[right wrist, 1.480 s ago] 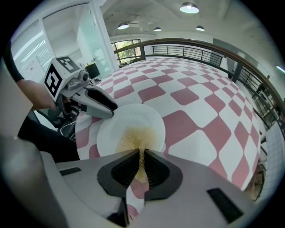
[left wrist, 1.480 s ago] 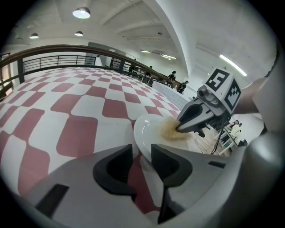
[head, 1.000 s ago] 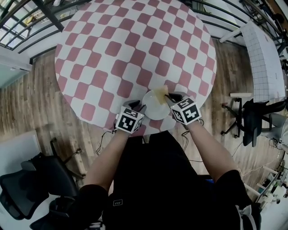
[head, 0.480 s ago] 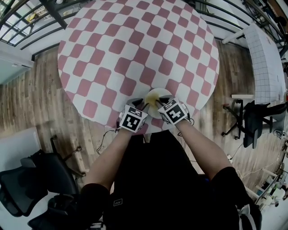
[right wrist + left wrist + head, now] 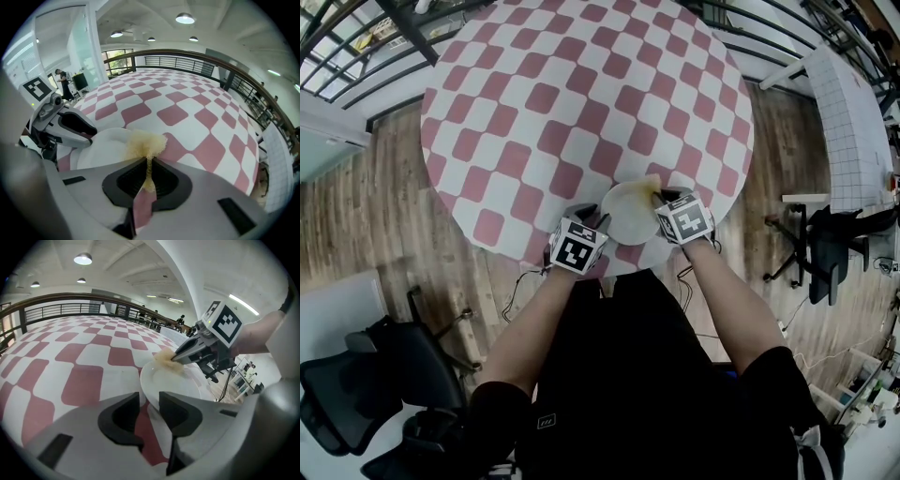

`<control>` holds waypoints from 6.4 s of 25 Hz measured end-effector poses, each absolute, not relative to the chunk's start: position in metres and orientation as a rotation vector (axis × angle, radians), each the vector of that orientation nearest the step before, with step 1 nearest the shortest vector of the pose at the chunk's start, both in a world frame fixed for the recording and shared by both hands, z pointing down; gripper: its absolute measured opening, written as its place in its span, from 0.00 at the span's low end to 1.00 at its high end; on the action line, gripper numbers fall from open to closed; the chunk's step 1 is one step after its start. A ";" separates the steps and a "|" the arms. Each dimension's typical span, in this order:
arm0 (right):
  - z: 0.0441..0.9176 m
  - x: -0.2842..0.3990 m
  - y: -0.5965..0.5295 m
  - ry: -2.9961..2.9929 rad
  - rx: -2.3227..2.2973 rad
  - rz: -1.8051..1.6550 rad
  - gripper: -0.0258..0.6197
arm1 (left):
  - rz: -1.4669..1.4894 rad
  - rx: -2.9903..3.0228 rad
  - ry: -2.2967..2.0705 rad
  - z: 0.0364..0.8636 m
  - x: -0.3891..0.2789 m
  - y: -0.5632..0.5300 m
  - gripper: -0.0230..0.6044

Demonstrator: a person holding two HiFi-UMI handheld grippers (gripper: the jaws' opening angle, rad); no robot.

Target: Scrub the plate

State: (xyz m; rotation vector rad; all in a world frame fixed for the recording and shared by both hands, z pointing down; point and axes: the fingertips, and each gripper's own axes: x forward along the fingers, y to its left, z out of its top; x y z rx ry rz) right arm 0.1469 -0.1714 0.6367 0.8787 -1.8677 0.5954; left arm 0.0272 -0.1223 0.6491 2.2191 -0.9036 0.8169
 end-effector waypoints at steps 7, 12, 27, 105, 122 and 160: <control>0.590 0.191 -0.188 -1.919 1.166 0.563 0.10 | 0.827 2.198 -0.915 0.650 0.026 -0.122 0.24; 0.604 0.121 -0.135 -2.037 0.821 0.656 0.10 | 0.792 2.200 -0.916 0.647 0.023 -0.123 0.24; 0.645 0.101 -0.091 -1.956 0.573 0.661 0.10 | 0.795 2.198 -0.913 0.645 0.027 -0.123 0.25; 0.644 0.098 -0.161 -1.941 0.768 0.689 0.10 | 0.794 2.209 -0.981 0.647 0.024 -0.124 0.24; 0.628 0.189 -0.175 -1.848 1.091 0.712 0.10 | 0.796 2.198 -0.963 0.647 0.026 -0.124 0.24; 0.645 0.137 -0.105 -1.934 0.669 0.746 0.10 | 0.784 2.202 -0.950 0.648 0.025 -0.129 0.24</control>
